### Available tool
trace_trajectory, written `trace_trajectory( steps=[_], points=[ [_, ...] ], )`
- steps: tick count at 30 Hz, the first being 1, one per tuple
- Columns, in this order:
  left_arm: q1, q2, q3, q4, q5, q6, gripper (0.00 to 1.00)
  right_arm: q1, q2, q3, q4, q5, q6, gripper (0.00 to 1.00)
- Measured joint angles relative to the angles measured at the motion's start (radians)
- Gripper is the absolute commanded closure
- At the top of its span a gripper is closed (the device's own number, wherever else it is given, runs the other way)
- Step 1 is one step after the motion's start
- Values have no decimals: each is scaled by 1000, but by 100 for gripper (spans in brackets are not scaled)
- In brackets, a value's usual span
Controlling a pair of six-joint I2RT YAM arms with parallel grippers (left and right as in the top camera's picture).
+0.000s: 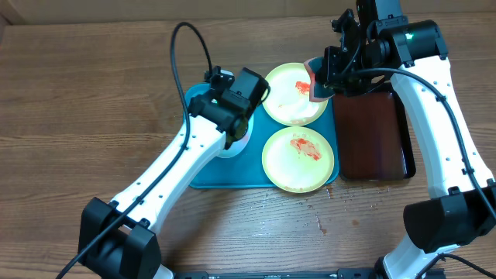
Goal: Clean dirty plates on tray and stack at the side
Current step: 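Lift the white plate with left gripper and place it left of tray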
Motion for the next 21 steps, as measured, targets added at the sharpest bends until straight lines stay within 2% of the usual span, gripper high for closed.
trace_trajectory(
  steps=[7,17,21],
  points=[
    [193,0,-3,1,269,-6,96,0,0,0,-8,0,0,96],
    [678,0,-5,3,742,83,96,0,0,0,-11,0,0,96],
    [850,0,-5,-5,826,106,96,0,0,0,-11,0,0,96]
  ],
)
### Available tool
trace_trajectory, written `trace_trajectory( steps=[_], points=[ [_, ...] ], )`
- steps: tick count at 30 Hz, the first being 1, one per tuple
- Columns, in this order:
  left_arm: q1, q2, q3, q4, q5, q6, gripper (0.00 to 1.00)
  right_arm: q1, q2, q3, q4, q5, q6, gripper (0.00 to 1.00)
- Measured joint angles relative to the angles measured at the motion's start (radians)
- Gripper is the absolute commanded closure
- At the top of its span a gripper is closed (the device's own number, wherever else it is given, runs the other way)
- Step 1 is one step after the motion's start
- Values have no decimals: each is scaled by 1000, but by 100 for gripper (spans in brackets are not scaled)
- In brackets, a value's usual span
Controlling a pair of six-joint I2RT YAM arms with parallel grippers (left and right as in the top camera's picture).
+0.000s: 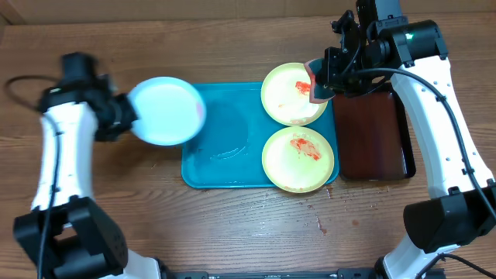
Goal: Clean dirty plates on tray and stack at the side
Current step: 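Lift the white plate with left gripper and place it left of tray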
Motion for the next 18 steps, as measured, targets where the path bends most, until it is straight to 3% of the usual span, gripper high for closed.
trace_trajectory(
  steps=[9,18],
  points=[
    [240,0,-5,13,-42,-4,96,0,0,0,-17,0,0,96],
    [263,0,-182,218,-79,-19,96,0,0,0,-43,0,0,96]
  ],
)
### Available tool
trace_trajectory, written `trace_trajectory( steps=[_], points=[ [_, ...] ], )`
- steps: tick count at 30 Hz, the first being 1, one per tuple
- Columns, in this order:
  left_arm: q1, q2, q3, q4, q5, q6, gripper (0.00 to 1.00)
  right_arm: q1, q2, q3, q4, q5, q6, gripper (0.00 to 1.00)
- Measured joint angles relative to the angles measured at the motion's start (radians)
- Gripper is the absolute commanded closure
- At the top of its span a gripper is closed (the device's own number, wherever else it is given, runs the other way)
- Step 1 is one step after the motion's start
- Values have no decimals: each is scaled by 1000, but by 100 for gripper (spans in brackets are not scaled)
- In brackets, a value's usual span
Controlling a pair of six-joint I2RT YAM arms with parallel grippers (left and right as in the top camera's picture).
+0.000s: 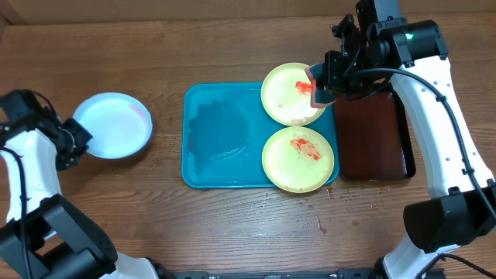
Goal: Clean dirty plates on tray and stack at the side
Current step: 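Lift the white plate with left gripper and place it left of tray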
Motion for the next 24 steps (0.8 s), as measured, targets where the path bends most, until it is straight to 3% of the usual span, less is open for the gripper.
trace_trajectory(
  steps=[10,15,21,24],
  points=[
    [0,0,-189,147,-100,-52,94,0,0,0,-1,0,0,96],
    [0,0,-198,173,-130,-77,66,0,0,0,0,0,0,96],
    [0,0,-198,173,-87,-56,64,0,0,0,0,0,0,96],
    [-5,0,-194,159,-19,-7,57,0,0,0,-1,-1,0,96]
  ],
)
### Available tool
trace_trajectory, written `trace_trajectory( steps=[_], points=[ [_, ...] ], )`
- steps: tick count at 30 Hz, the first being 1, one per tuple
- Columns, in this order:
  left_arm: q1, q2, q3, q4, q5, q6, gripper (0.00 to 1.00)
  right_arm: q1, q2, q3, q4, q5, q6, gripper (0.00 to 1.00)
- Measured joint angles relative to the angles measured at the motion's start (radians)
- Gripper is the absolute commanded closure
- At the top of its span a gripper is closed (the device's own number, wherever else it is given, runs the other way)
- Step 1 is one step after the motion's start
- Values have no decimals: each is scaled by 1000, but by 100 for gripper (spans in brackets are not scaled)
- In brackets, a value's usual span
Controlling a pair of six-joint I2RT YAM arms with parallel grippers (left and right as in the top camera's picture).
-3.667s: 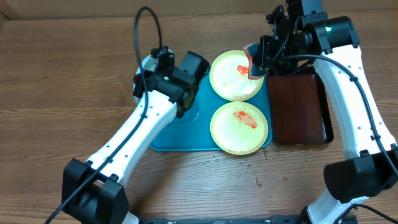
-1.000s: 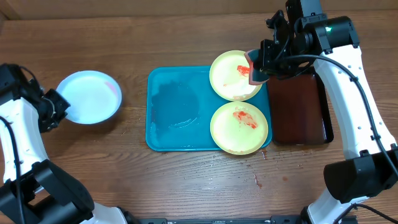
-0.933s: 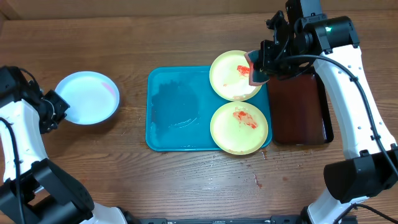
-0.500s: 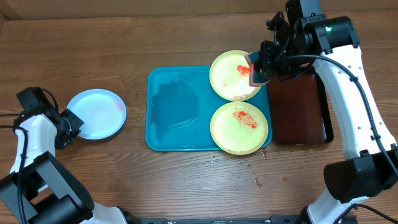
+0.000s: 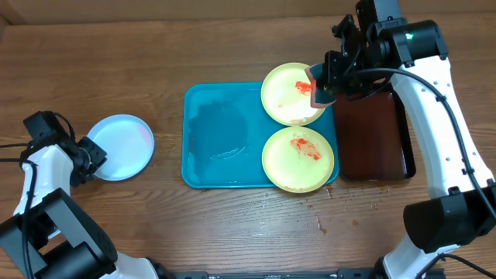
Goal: Clean dirty plates on tray and stack at the side
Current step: 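Lift the white plate with left gripper and place it left of tray, then reach left gripper to the lower yellow plate's left rim and grip it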
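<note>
Two yellow plates lie on the right half of the teal tray, both smeared with red: the far plate and the near plate. My right gripper hangs over the far plate's right rim, shut on a pinkish-red sponge. Left of the tray, a pale white plate lies flat on the wooden table. My left gripper is at its left rim and looks shut on that edge.
A dark brown tray lies right of the teal tray, under the right arm. Red crumbs dot the table in front of the trays. The teal tray's left half shows a wet sheen.
The left arm has drawn nearer to the front edge, and the white plate has shifted slightly right and closer, now flat on the table. The right gripper and sponge have not moved.
The left gripper was first over the tray's left half at the white plate. Then it held the plate just left of the tray, then farther left over the table, and now the plate rests there. The right gripper stayed over the far yellow plate with the sponge.
</note>
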Motion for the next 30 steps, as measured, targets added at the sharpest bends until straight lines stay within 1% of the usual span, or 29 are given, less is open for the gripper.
trace_trajectory(
  steps=[2,4,7,9,11,14,15,16,20,25,28,30],
  points=[
    [-16,0,20,-35,50,36,50,0,0,0,0,1,0,96],
    [-48,0,65,-84,91,73,49,0,0,0,0,0,1,96],
    [-133,0,167,-165,140,117,47,0,0,0,0,0,1,96],
    [-216,0,230,-200,175,136,43,0,0,0,0,0,0,96],
    [-316,-1,264,-204,226,148,41,0,0,0,1,0,0,96],
    [-456,-1,269,-209,288,138,38,0,0,0,0,0,0,96],
    [-530,0,269,-214,309,117,38,0,0,0,0,0,0,96],
    [-557,0,269,-215,317,111,38,0,0,0,0,1,0,96],
    [-750,21,269,-206,351,38,42,0,0,0,1,0,1,96],
    [-933,133,269,-150,365,-67,53,0,0,0,0,0,0,96],
    [-995,203,269,-132,369,-130,62,0,0,0,0,0,0,96],
    [-1020,243,268,-128,372,-170,66,0,0,0,1,1,1,96]
  ],
)
